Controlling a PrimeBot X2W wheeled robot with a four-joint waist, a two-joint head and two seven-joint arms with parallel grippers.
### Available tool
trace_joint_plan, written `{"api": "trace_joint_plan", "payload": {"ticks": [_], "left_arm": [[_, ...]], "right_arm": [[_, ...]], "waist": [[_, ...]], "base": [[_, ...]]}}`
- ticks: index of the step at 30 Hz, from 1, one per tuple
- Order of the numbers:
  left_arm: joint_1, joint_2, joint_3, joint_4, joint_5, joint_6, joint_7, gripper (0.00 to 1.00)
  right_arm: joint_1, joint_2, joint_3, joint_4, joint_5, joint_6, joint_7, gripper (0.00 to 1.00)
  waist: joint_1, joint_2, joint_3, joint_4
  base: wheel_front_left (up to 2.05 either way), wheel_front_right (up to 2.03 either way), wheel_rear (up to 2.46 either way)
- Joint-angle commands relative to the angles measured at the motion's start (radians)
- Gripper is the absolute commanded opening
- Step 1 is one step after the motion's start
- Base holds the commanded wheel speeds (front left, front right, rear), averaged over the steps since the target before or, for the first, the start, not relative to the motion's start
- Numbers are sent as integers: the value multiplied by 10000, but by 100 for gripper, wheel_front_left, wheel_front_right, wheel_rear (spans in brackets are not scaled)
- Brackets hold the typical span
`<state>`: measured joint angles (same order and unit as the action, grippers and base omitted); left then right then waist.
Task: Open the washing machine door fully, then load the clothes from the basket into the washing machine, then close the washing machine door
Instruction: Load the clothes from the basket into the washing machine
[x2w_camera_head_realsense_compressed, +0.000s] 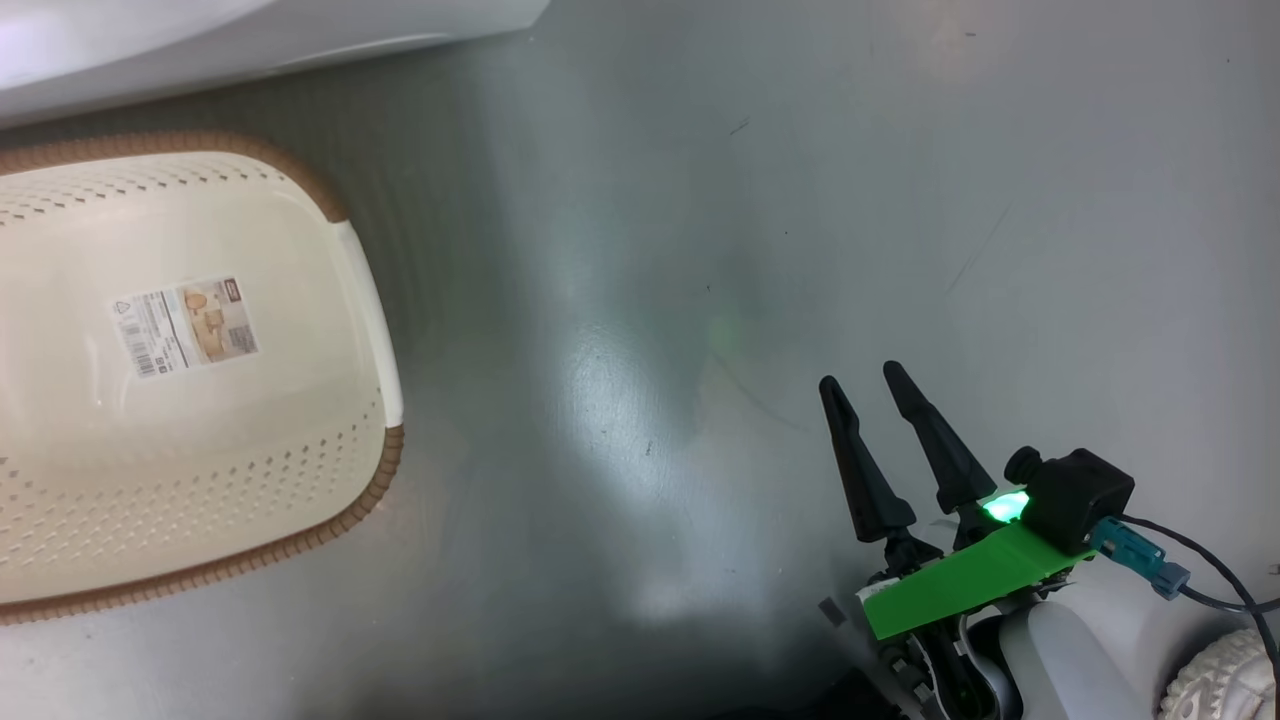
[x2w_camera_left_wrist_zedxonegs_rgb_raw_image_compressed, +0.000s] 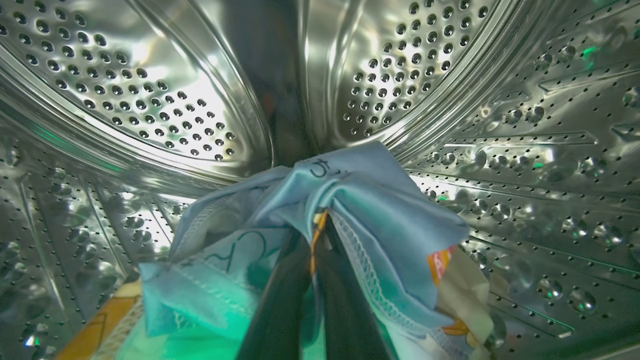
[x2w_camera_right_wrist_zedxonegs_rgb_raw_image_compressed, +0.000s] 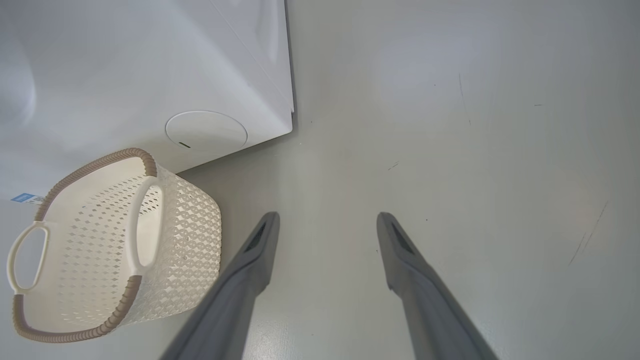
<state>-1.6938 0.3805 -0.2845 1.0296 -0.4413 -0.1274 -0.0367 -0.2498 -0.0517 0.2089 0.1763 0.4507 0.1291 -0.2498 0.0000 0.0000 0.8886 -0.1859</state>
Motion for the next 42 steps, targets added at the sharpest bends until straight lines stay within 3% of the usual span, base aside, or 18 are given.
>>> {"api": "trace_joint_plan", "payload": {"ticks": [1, 4, 5, 6, 16, 42], "left_arm": [[-174, 454, -20, -202, -106, -31, -12, 0], [-138, 487, -106, -226, -123, -31, -291, 0], [-115, 497, -127, -216, -124, -31, -396, 24], [7, 535, -121, -146, -151, -10, -751, 100], [1019, 172, -346, -35, -65, 110, -1943, 100], [4042, -543, -49, -1155, -401, 468, -2248, 100]], "right_arm": [[236, 15, 218, -103, 165, 16, -120, 100], [224, 15, 228, -83, 164, 16, -120, 100], [223, 15, 228, -80, 163, 16, -120, 100], [198, 15, 240, -64, 149, 16, -120, 100], [272, 15, -55, -6, -115, 16, -120, 100], [8, 15, -462, 430, -316, 16, -120, 100]], "waist": [[0, 0, -16, 1], [0, 0, -103, 20], [0, 0, -135, 25], [0, 0, -257, 6], [0, 0, -1037, 301], [0, 0, -2627, 885]], "base": [[0, 0, 0], [0, 0, 0], [0, 0, 0], [0, 0, 0], [0, 0, 0], [0, 0, 0]]}}
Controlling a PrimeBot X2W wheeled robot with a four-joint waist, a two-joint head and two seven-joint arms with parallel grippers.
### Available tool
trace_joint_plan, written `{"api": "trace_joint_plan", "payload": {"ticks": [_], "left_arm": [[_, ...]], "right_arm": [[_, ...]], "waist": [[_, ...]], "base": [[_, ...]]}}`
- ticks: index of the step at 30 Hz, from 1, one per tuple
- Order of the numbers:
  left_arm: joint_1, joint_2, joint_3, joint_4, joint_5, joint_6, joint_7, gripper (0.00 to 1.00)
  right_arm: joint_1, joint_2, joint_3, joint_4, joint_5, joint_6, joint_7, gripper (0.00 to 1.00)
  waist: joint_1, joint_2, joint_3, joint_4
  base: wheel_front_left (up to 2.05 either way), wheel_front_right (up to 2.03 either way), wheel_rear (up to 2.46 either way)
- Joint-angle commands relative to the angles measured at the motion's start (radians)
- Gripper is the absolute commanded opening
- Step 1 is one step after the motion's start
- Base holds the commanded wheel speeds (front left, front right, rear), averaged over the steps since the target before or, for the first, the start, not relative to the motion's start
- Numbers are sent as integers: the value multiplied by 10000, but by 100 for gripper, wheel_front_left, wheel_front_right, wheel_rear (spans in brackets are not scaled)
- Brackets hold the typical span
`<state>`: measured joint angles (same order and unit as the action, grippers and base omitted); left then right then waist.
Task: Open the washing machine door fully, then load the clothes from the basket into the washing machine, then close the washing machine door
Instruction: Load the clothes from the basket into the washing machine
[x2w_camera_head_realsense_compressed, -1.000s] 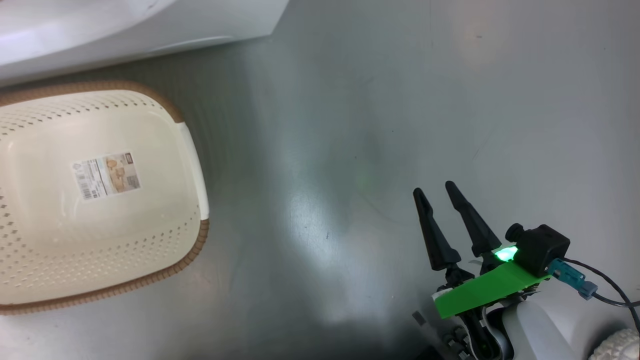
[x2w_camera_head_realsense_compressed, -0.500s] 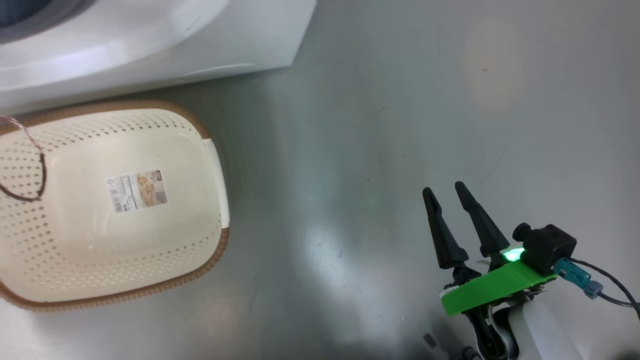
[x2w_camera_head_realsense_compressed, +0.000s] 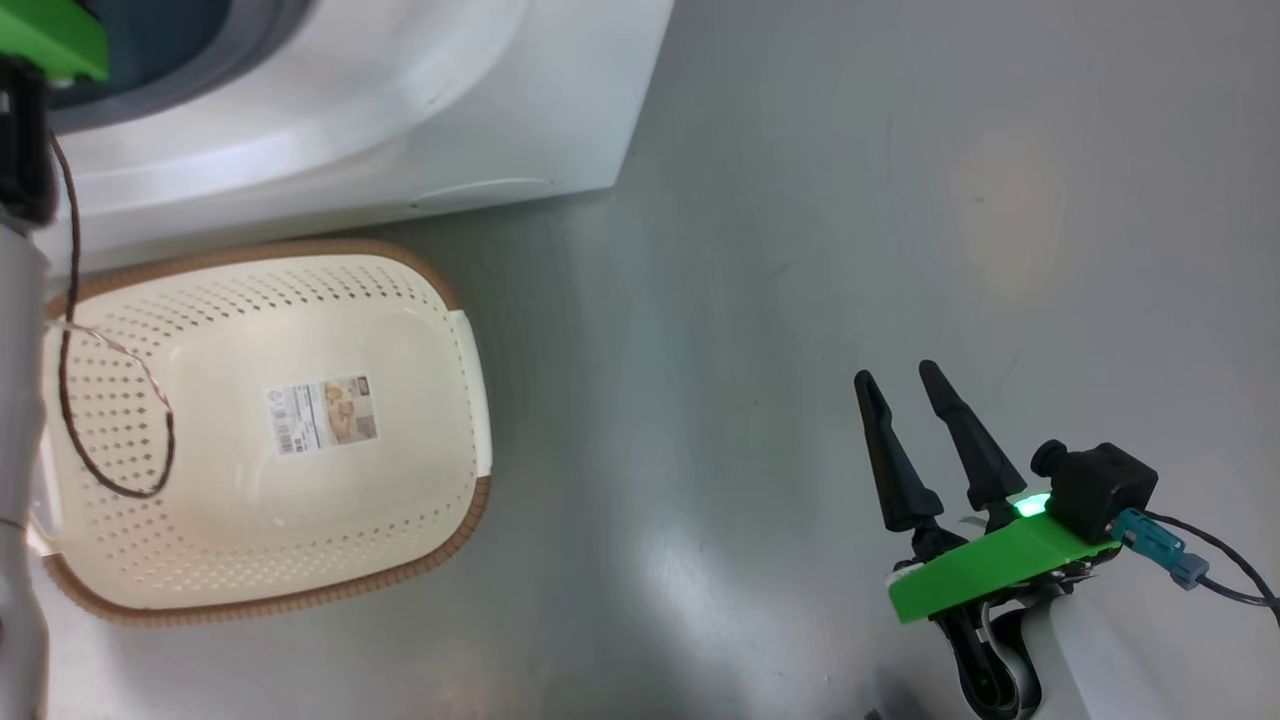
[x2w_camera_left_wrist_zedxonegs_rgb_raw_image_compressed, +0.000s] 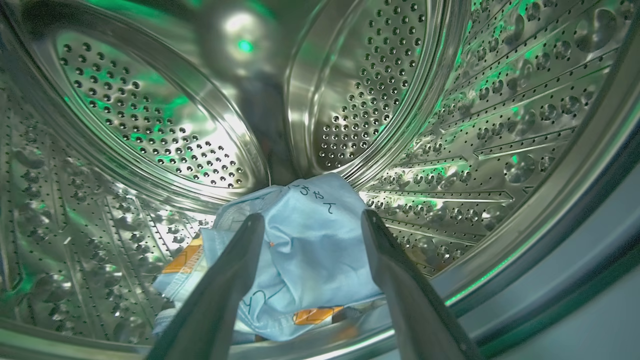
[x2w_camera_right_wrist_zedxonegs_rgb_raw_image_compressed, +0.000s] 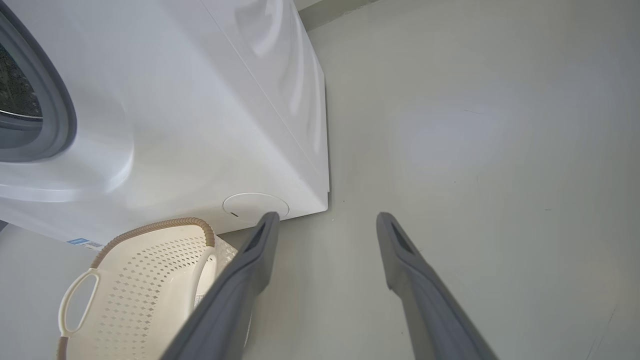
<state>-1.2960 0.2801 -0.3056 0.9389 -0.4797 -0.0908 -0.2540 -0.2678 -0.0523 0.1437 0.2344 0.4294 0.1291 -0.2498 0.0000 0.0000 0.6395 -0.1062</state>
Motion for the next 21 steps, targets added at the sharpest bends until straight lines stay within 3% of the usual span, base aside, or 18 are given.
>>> {"api": "trace_joint_plan", "payload": {"ticks": [1, 21], "left_arm": [[171, 462, 179, -320, -26, 120, -76, 100], [4888, 320, 1335, -4230, 591, 798, -77, 100]], "right_arm": [[176, 21, 184, -142, -107, 16, -120, 100], [482, 21, 76, 245, -336, 16, -120, 100]], "waist": [[0, 0, -181, 107], [0, 0, -1944, 449]], "base": [[0, 0, 0], [0, 0, 0]]}}
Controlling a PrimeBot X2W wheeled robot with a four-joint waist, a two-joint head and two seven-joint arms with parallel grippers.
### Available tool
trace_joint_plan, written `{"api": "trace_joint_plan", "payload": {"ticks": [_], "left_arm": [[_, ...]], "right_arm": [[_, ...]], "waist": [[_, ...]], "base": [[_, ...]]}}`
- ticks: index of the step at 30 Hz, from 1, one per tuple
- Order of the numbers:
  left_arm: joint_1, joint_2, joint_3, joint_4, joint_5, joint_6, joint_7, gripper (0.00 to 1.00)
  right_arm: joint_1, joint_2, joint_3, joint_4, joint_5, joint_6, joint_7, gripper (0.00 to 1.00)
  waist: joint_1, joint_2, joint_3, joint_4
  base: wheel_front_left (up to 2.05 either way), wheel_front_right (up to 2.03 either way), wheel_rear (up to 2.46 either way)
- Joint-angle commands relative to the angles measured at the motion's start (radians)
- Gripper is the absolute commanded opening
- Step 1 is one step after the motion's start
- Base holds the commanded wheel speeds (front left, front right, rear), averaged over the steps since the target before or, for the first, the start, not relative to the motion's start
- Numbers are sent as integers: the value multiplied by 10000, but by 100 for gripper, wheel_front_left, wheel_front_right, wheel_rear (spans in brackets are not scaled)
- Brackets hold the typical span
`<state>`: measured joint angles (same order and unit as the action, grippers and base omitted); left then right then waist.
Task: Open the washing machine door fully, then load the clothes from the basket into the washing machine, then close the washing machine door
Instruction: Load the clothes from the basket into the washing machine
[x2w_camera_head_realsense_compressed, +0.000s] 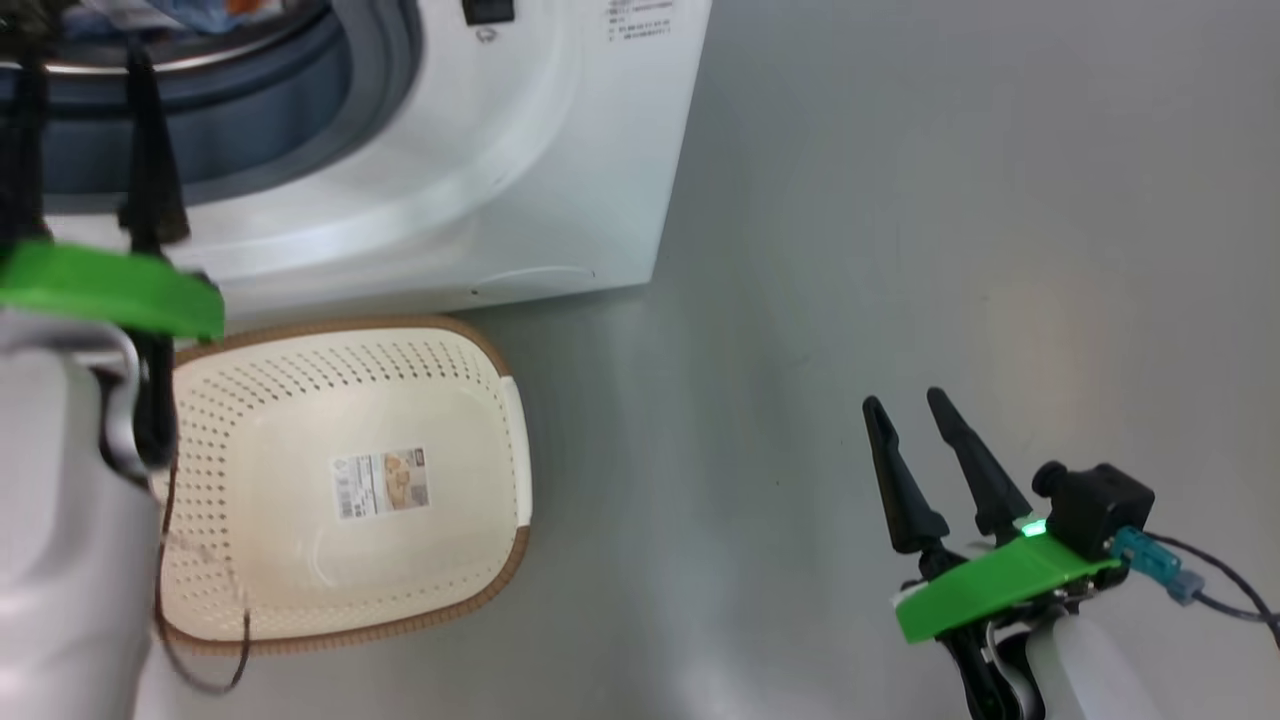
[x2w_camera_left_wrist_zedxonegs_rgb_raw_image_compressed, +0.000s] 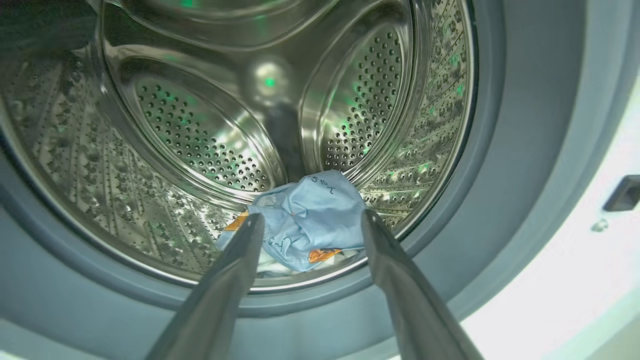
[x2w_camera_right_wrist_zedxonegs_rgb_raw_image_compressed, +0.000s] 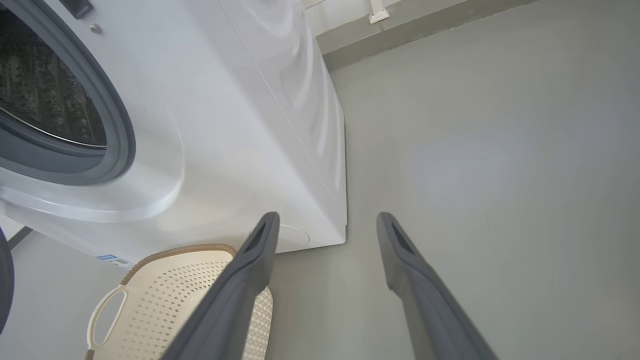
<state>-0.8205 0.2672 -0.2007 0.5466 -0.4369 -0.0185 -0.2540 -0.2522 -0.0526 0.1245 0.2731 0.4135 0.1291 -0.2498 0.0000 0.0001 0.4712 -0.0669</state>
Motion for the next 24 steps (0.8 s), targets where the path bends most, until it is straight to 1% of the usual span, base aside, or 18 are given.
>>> {"api": "trace_joint_plan", "payload": {"ticks": [1, 4, 14, 19, 24], "left_arm": [[429, 390, 368, -570, 232, 139, -77, 100], [1320, 214, 636, -1347, 438, 275, -77, 100], [3827, -425, 1457, -3068, 975, 378, -78, 100], [5010, -787, 1945, -4002, 1352, 326, -78, 100], [6021, -1176, 2271, -4555, 1665, 371, -78, 100]], "right_arm": [[356, 24, 257, -130, -182, 16, -120, 100], [478, 24, 190, -57, -187, 16, -120, 100], [743, 24, 111, 11, -415, 16, -120, 100], [843, 24, 32, -31, -503, 16, -120, 100], [941, 24, -15, -67, -577, 16, -120, 100]], "waist": [[0, -1, -346, 63], [0, -1, -611, 120], [0, -1, -1404, 248], [0, -1, -1836, 249], [0, -1, -2177, 212]], "base": [[0, 0, 0], [0, 0, 0], [0, 0, 0], [0, 0, 0], [0, 0, 0]]}}
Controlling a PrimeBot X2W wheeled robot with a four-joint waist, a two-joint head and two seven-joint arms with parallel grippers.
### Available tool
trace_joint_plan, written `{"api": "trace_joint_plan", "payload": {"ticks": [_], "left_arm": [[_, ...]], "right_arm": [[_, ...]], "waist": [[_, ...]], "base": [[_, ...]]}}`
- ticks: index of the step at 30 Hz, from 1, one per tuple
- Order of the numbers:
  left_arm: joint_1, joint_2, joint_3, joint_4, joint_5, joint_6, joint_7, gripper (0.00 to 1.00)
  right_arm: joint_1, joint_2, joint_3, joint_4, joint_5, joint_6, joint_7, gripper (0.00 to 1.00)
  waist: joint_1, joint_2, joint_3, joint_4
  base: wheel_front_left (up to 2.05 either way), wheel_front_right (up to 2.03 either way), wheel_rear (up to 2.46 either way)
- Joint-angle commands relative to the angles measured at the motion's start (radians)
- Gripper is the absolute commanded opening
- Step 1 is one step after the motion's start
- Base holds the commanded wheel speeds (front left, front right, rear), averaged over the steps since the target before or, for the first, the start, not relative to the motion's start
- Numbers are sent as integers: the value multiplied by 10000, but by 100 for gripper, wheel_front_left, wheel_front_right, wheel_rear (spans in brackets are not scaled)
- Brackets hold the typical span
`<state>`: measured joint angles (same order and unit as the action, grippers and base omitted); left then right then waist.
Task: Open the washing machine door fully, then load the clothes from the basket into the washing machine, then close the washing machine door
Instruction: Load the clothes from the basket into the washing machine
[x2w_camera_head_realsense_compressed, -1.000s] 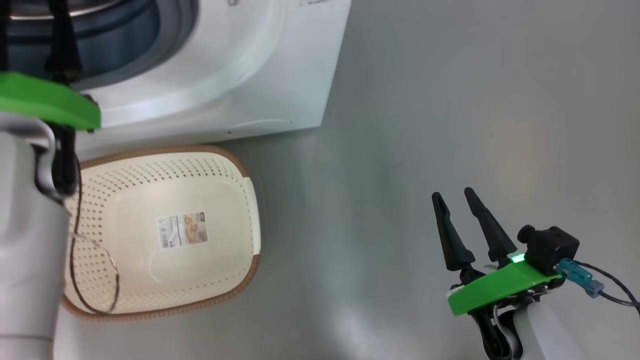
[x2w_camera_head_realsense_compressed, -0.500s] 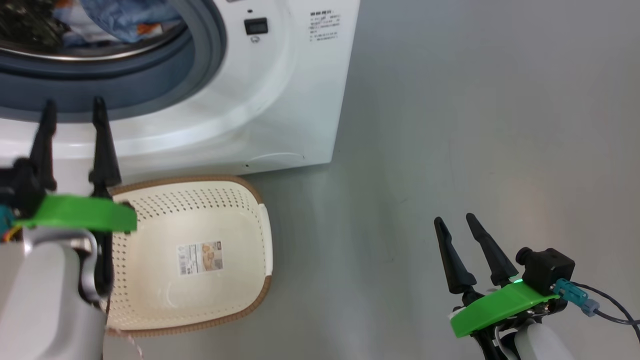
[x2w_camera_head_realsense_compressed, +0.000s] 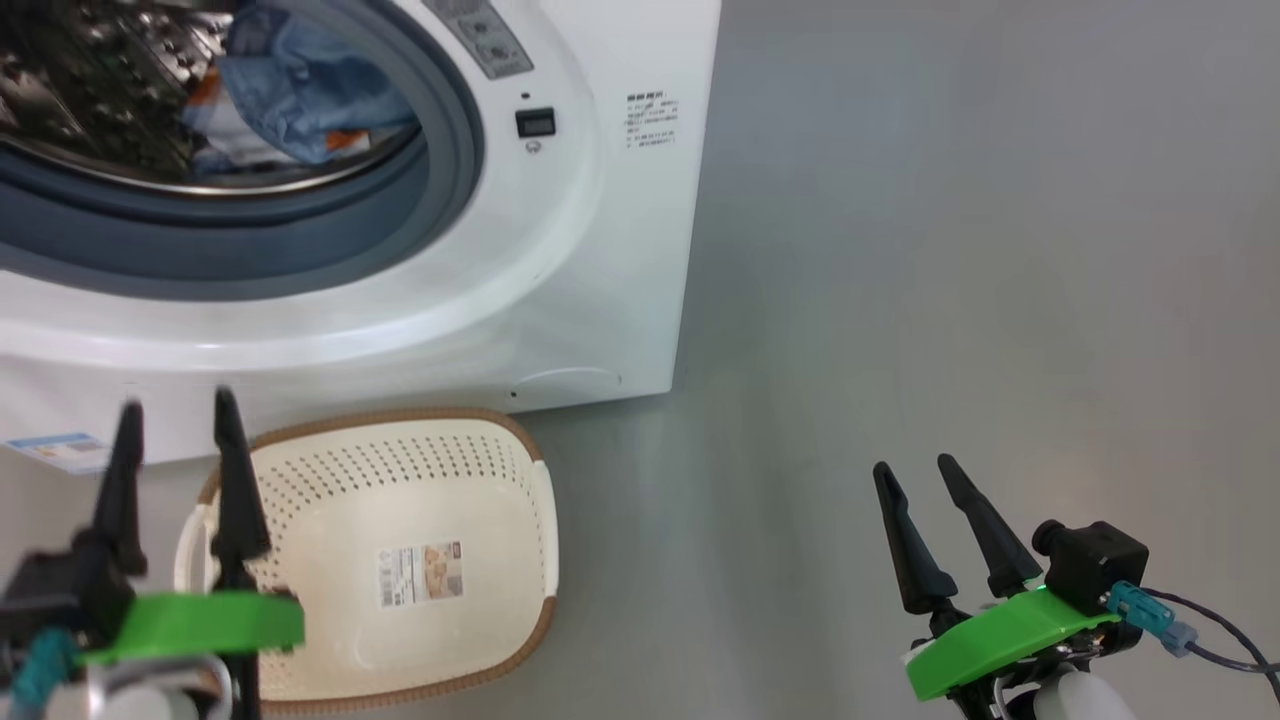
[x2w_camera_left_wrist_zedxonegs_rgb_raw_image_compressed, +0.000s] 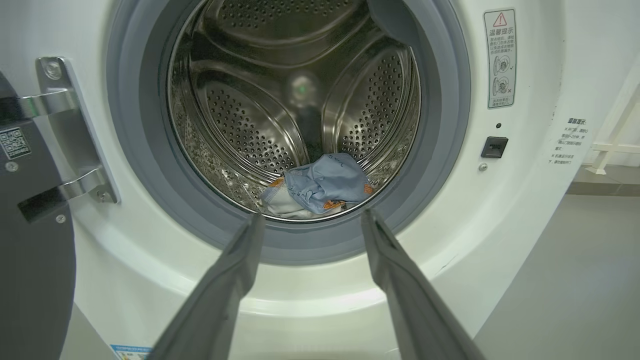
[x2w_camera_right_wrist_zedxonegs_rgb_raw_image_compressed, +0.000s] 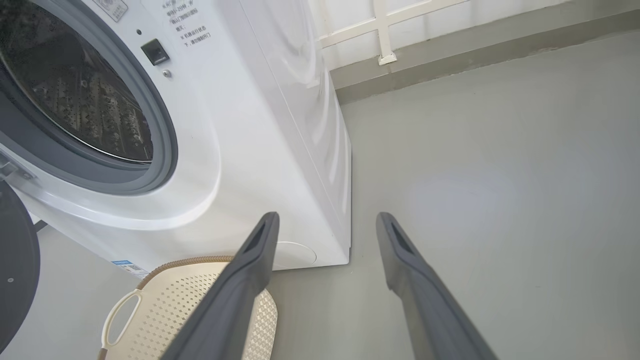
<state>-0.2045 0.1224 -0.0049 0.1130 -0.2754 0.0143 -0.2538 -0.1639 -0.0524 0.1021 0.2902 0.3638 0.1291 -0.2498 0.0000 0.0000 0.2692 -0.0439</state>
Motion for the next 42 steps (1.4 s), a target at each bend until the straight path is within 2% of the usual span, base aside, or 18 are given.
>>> {"api": "trace_joint_plan", "payload": {"ticks": [1, 13, 15, 35, 42], "left_arm": [[89, 167, 381, -318, 90, 35, -80, 100], [2194, -543, 903, -1212, 595, 39, -80, 100], [2593, -620, 984, -1438, 634, 36, -80, 100], [4285, -720, 566, -2009, 638, 435, -80, 100], [4494, -721, 513, -1938, 606, 427, -80, 100]], "right_arm": [[81, 22, 208, -244, -95, 16, -120, 100], [415, 22, 25, -728, -823, 16, -120, 100], [548, 22, -42, -966, -1400, 16, -120, 100], [1396, 22, -312, -1495, -1699, 16, -120, 100], [1515, 22, -321, -1532, -1758, 16, -81, 100]], "waist": [[0, 0, -233, -29], [0, 0, -1015, -161], [0, 0, -1211, -188], [0, 0, -2254, -86], [0, 0, -2491, -60]], "base": [[0, 0, 0], [0, 0, 0], [0, 0, 0], [0, 0, 0], [0, 0, 0]]}}
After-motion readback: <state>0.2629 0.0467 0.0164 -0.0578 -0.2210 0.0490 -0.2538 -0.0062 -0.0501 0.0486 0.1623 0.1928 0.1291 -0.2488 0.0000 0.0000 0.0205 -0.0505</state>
